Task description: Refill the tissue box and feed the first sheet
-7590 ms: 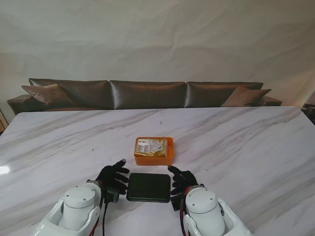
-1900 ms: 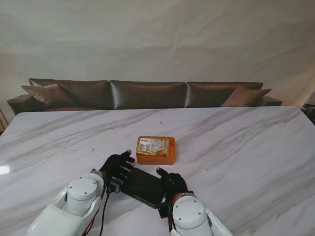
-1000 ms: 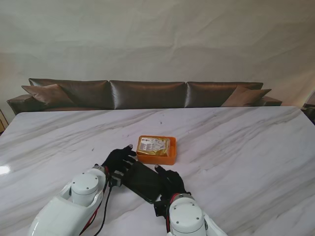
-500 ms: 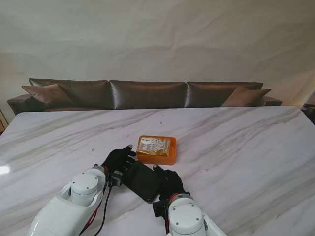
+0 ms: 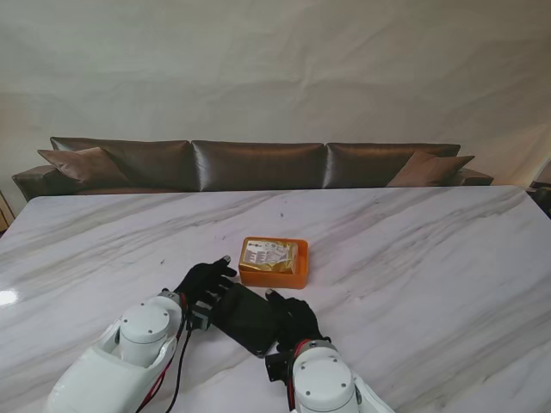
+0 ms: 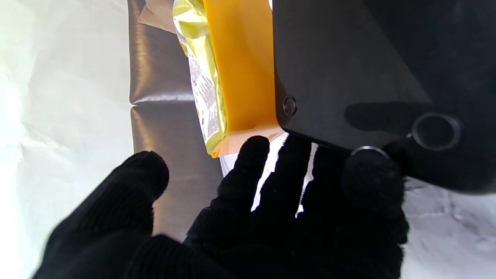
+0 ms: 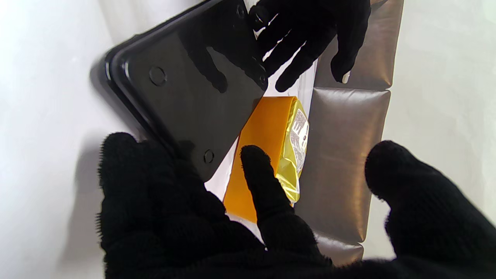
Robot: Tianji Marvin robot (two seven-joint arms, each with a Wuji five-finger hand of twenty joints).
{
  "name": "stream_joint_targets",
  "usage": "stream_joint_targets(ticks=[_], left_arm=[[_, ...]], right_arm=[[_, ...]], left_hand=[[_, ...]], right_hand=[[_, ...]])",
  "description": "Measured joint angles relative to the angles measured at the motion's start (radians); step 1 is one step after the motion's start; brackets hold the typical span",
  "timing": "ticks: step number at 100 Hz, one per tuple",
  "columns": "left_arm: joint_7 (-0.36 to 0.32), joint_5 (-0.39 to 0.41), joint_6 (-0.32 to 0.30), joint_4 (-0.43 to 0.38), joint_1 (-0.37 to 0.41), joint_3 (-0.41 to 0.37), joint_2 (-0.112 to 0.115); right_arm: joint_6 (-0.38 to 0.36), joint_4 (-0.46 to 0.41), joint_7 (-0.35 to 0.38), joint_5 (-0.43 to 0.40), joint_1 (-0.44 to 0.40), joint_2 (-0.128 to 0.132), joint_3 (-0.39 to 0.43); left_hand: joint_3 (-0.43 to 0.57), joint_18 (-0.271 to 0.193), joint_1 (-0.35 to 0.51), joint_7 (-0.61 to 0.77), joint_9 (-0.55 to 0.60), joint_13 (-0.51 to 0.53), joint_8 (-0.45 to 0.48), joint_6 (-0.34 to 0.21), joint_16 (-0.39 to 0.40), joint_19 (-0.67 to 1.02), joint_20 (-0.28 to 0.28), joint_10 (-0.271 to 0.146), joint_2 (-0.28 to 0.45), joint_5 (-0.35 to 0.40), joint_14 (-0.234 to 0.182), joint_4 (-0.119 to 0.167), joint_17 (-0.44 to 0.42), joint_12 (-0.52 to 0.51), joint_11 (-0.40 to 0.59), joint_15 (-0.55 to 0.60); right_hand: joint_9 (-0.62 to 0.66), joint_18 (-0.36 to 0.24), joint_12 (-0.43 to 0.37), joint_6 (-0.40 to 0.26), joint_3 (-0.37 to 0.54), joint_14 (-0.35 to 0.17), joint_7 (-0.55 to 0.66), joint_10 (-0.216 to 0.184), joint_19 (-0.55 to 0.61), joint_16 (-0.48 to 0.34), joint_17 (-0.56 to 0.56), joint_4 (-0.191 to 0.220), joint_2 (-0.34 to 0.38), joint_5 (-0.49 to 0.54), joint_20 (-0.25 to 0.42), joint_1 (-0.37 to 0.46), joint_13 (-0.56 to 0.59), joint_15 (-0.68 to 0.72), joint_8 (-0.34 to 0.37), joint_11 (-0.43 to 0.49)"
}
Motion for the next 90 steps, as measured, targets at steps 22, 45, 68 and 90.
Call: stream_joint_targets(ticks=[22, 45, 68, 90], left_arm=[[-0.002, 0.017, 0.030, -0.023, 0.009, -0.009, 0.004], [-0.002, 0.044, 0.039, -0.057, 0.028, -0.013, 0.016], [0.031, 0.098, 0.194, -0.303, 0.146, -0.057, 0.039], [0.029, 0.103, 0.191, -0.318, 0.149, -0.058, 0.039]], right_arm=[[-0.003, -0.004, 0.007, -0.006, 0.000, 0.001, -0.001], [-0.005, -0.015, 0.008, -0.011, -0.001, 0.002, 0.001], [0.000, -0.019, 0.008, -0.018, -0.004, 0.006, 0.007], [0.002, -0.018, 0.008, -0.018, -0.005, 0.008, 0.009]], left_hand=[[0.000, 0.010, 0.000, 0.000, 0.000, 0.000, 0.000, 0.000, -0.004, -0.037, -0.005, 0.000, 0.000, 0.000, 0.000, 0.000, 0.001, -0.001, -0.004, -0.002], [0.000, 0.012, 0.000, 0.000, -0.001, 0.000, 0.000, 0.000, -0.028, -0.075, -0.014, 0.025, 0.000, 0.000, 0.020, 0.000, 0.002, -0.020, -0.038, -0.032], [0.000, 0.052, -0.001, 0.000, -0.053, -0.025, 0.000, 0.000, -0.085, -0.260, -0.017, 0.154, 0.000, 0.000, 0.168, 0.000, 0.005, -0.062, -0.111, -0.163], [0.000, 0.052, -0.001, 0.000, -0.053, -0.026, 0.000, 0.000, -0.085, -0.260, -0.018, 0.154, 0.000, 0.000, 0.172, 0.000, 0.005, -0.062, -0.111, -0.169]], right_hand=[[0.000, 0.000, 0.000, 0.000, 0.000, 0.000, 0.000, 0.000, 0.000, 0.000, 0.000, 0.000, 0.000, 0.000, 0.007, 0.000, 0.000, 0.000, 0.000, 0.000], [0.000, 0.000, 0.000, 0.000, 0.000, 0.000, -0.001, 0.000, 0.000, 0.000, 0.000, 0.000, 0.000, 0.000, 0.007, 0.000, 0.000, 0.000, 0.000, 0.000], [0.008, 0.056, 0.000, 0.000, 0.000, 0.058, -0.001, 0.033, 0.000, -0.006, -0.003, 0.000, 0.000, 0.000, 0.007, 0.000, -0.009, -0.032, 0.000, -0.006], [0.008, 0.056, 0.000, 0.000, 0.000, 0.058, -0.002, 0.036, -0.002, -0.013, -0.003, 0.000, 0.000, 0.000, 0.008, 0.000, -0.009, -0.032, 0.000, -0.015]])
